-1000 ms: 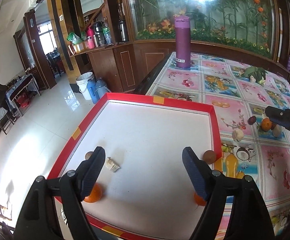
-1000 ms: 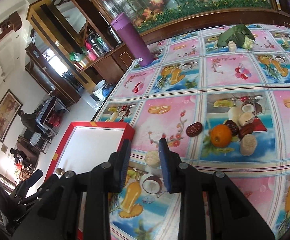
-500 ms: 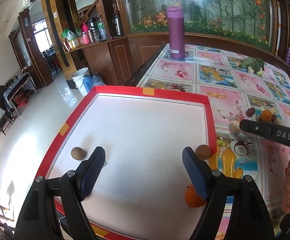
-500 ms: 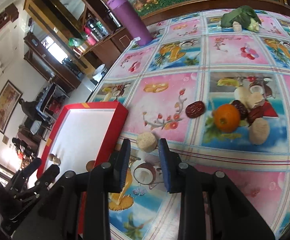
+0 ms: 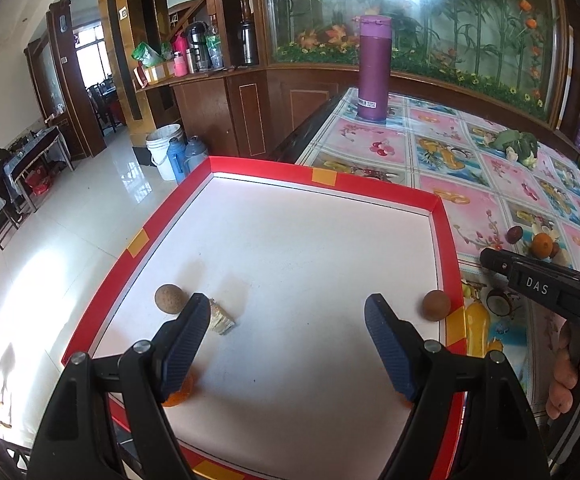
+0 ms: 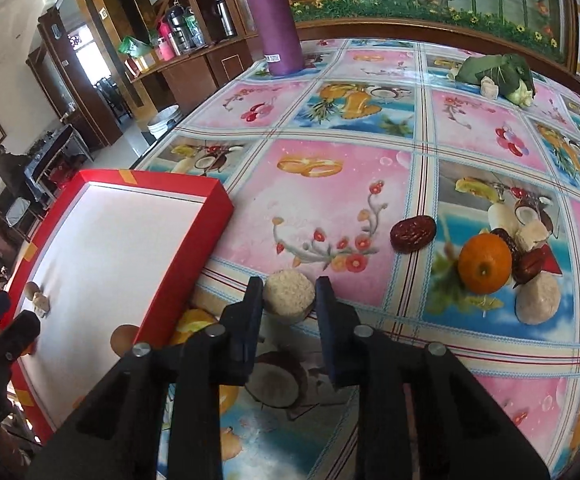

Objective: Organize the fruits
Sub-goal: 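Grasp a round beige rice cake with the right tool, then carry the rice cake into the red-rimmed tray and open the right tool, then grasp another round beige rice cake with the right tool, then carry the rice cake into the tray and open the right tool, then grasp an orange with the left tool while the right grasps a rice cake, then carry the orange and rice cake into the tray and open both tools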

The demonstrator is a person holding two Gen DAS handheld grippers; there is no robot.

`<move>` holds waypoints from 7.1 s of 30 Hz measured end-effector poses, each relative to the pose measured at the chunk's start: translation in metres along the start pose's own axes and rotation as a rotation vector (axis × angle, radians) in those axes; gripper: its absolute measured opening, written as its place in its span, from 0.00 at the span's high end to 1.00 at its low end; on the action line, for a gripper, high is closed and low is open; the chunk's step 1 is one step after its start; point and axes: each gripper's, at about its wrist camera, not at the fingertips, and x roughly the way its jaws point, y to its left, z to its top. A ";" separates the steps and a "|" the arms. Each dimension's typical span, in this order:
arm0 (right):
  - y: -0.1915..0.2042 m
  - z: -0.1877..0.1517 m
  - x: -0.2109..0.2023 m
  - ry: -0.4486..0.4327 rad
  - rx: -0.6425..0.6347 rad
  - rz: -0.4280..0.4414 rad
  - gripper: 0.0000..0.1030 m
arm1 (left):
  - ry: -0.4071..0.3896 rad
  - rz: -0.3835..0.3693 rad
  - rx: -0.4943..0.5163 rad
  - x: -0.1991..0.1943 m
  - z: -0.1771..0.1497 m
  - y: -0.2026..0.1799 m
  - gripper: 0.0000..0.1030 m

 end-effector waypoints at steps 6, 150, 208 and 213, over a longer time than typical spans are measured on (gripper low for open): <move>-0.001 0.006 -0.025 -0.102 0.063 0.075 0.72 | -0.018 0.021 -0.046 -0.001 0.002 0.022 0.23; -0.148 -0.002 -0.060 -0.025 0.132 -0.017 0.71 | 0.109 -0.234 0.340 0.012 0.012 -0.212 0.23; -0.007 -0.001 -0.067 -0.155 0.028 0.183 0.73 | -0.040 -0.099 -0.038 -0.012 0.019 0.010 0.71; 0.070 0.002 -0.047 -0.080 -0.079 0.271 0.73 | 0.002 -0.115 -0.034 -0.002 -0.003 0.024 0.71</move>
